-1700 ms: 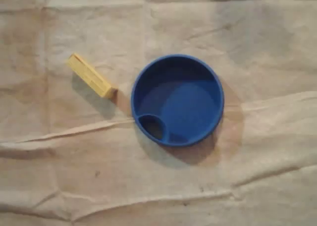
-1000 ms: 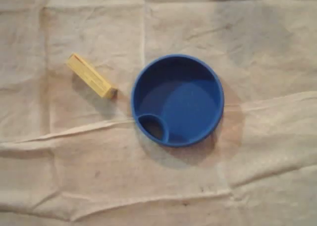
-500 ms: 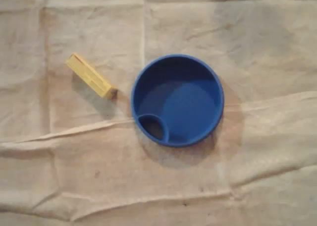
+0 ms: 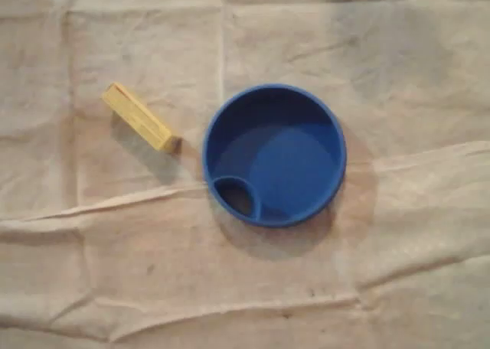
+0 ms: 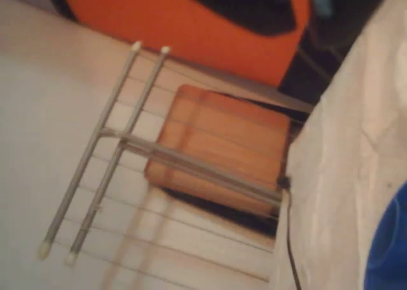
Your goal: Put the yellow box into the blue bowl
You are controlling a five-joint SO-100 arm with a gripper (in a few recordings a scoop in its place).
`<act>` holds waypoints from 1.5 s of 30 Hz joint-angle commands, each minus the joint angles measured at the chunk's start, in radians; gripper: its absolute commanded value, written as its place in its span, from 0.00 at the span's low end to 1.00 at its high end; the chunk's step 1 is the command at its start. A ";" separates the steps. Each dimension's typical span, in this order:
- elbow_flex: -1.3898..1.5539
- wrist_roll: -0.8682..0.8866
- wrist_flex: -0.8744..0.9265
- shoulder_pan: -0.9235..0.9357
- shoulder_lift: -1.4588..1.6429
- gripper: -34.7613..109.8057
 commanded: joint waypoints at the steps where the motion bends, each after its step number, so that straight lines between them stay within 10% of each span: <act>1: -0.017 -0.083 -0.018 0.000 -0.126 0.24; 15: -0.025 -0.466 -0.351 0.029 -0.621 0.24; 29: -0.129 -0.360 -0.598 0.321 -1.089 0.24; 45: -0.749 -0.107 -0.430 0.568 -1.671 0.24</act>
